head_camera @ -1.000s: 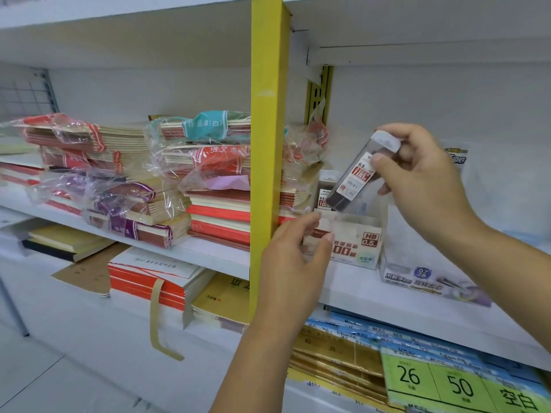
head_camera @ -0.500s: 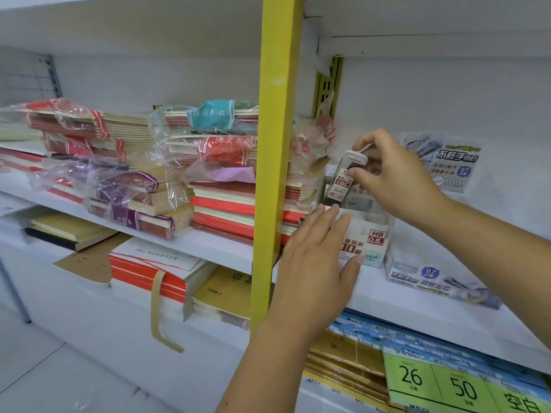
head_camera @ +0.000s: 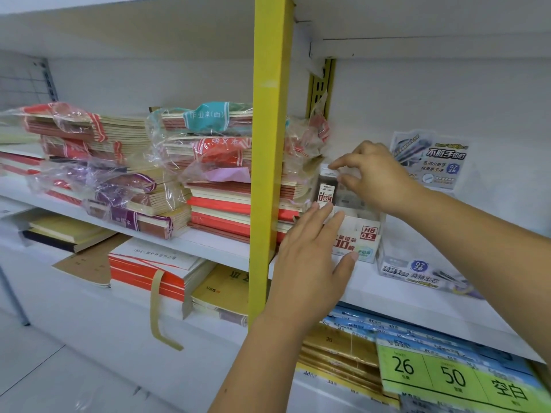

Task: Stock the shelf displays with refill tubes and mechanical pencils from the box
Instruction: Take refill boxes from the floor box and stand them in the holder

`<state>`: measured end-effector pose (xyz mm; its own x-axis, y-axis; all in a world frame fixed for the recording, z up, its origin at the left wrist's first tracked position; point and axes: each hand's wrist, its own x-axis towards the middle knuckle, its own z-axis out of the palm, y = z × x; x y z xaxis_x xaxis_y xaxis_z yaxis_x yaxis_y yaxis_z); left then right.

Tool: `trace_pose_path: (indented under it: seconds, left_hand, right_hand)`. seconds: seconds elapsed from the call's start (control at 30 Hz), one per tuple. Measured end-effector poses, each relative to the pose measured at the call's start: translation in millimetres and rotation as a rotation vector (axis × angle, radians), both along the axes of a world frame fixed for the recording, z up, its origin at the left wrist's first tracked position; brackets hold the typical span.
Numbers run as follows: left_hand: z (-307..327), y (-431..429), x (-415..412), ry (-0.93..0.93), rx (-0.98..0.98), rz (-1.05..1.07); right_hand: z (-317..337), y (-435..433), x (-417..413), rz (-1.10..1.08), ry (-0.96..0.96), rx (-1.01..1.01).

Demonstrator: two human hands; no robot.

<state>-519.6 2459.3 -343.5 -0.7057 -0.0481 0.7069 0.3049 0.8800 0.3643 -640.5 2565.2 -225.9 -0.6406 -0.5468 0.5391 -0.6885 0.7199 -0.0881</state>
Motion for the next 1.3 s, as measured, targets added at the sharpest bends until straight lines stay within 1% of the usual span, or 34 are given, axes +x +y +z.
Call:
trace_pose_path:
  seconds: [0.07, 0.2, 0.27, 0.33, 0.4, 0.5, 0.6, 0.7, 0.77, 0.83, 0.93, 1.07, 1.17, 1.23, 1.3]
  left_hand:
    - [-1, 4, 6, 0.015, 0.021, -0.018]
    - [-12, 21, 34, 0.067, 0.119, -0.049]
    - [-26, 35, 54, 0.064, 0.144, -0.078]
    - [-50, 45, 75, -0.006, 0.130, -0.124]
    - [-86, 50, 94, -0.148, 0.104, -0.177]
    - [-156, 51, 119, -0.476, 0.100, -0.194]
    - [-229, 53, 142, -0.763, 0.204, -0.117]
    - [-294, 53, 164, -1.032, 0.342, -0.006]
    - [-328, 52, 175, -1.178, 0.366, 0.008]
    - [-348, 50, 177, -1.264, 0.391, 0.005]
    - [-362, 51, 173, -1.317, 0.501, 0.001]
    - [-374, 54, 168, -1.300, 0.588, -0.013]
    - [-379, 52, 167, -1.278, 0.644, 0.005]
    - [-381, 49, 168, -1.272, 0.712, 0.022]
    - [-383, 48, 168, -1.274, 0.750, 0.035]
  right_hand:
    - [4, 7, 13, 0.000, -0.007, -0.023]
    - [2, 44, 70, 0.134, 0.061, -0.312]
    - [-12, 71, 108, 0.217, -0.029, -0.396]
    - [-37, 97, 143, 0.284, -0.202, -0.432]
    - [-76, 120, 166, 0.281, -0.398, -0.442]
    - [-163, 142, 181, 0.163, -0.685, -0.350]
    - [-270, 155, 191, 0.006, -1.022, -0.262]
    - [-368, 159, 209, -0.146, -1.226, -0.205]
    - [-414, 158, 221, -0.225, -1.328, -0.212]
    - [-448, 155, 225, -0.257, -1.341, -0.185]
    - [-478, 148, 220, -0.281, -1.298, -0.168]
    - [-506, 135, 201, -0.293, -1.204, -0.144]
    - [-522, 129, 185, -0.318, -1.096, -0.080]
    - [-531, 127, 182, -0.319, -1.058, -0.021]
    - [-539, 126, 180, -0.330, -0.978, 0.090]
